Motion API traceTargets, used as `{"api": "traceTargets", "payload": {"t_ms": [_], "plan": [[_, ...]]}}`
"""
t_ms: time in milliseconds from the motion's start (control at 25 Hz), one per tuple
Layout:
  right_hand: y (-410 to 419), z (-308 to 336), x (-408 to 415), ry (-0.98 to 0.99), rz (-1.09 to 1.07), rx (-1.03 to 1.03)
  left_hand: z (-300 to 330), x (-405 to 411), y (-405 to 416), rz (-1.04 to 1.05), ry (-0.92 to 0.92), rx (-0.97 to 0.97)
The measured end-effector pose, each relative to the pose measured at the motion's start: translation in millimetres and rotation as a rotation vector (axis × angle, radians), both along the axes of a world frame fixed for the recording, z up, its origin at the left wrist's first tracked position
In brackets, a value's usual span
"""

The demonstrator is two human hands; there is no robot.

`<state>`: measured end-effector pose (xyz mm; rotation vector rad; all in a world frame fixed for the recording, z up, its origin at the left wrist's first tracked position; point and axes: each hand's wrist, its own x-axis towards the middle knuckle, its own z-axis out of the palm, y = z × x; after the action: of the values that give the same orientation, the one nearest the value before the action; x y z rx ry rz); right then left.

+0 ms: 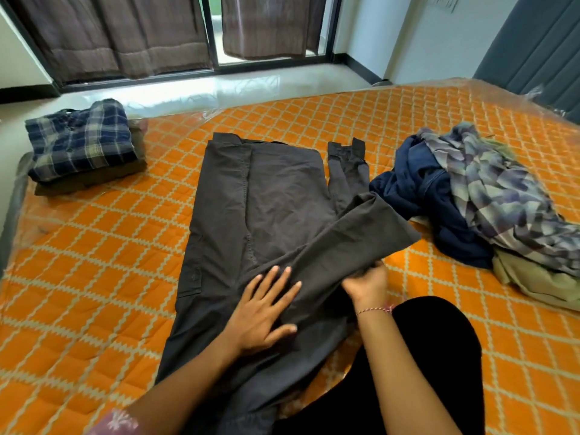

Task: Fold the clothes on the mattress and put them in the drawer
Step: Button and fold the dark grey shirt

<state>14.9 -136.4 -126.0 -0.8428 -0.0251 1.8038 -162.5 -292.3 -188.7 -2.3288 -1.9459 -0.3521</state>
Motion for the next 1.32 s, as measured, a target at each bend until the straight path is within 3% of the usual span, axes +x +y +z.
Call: {"api": "traceTargets", "payload": {"t_ms": [120,440,560,680,800,960,1040,1120,1160,1240,1320], "plan": [[20,15,12,-0.062,0.098,0.147,3,21,31,0.008,-0.021,-0.049],[38,37,38,-0.03,-0.111,0.257,-15,20,43,0.007,0.078,-0.227],[59,46,56,-0.092,-0.208,0.125,-21,17,43,-0.041,0.062,-0.193],[67,27,70,-0.16,-0.135,-0.085,-18,25,56,-0.045,-0.037,0.07],[73,30,87,-0.182,-0.071,-0.13,9,47,130,0.135,-0.295,0.124],[85,45,109,-0.166,-0.015,0.131,49,80,198,0.038,-0.767,-0.339],[91,53,113,-0.211,0.061,0.206,71,99,208,0.017,-1.191,-0.519],[101,65,115,-0.215,0.115,0.307,98,109,230,0.127,-1.655,-0.691],[109,71,115,-0.21,0.123,0.328,112,112,246,0.168,-1.795,-0.772],[125,81,114,-0.281,0.143,0.288,137,117,272,0.184,-1.908,-0.847],[139,84,113,-0.433,0.153,0.197,154,124,291,0.14,-1.895,-0.805]]}}
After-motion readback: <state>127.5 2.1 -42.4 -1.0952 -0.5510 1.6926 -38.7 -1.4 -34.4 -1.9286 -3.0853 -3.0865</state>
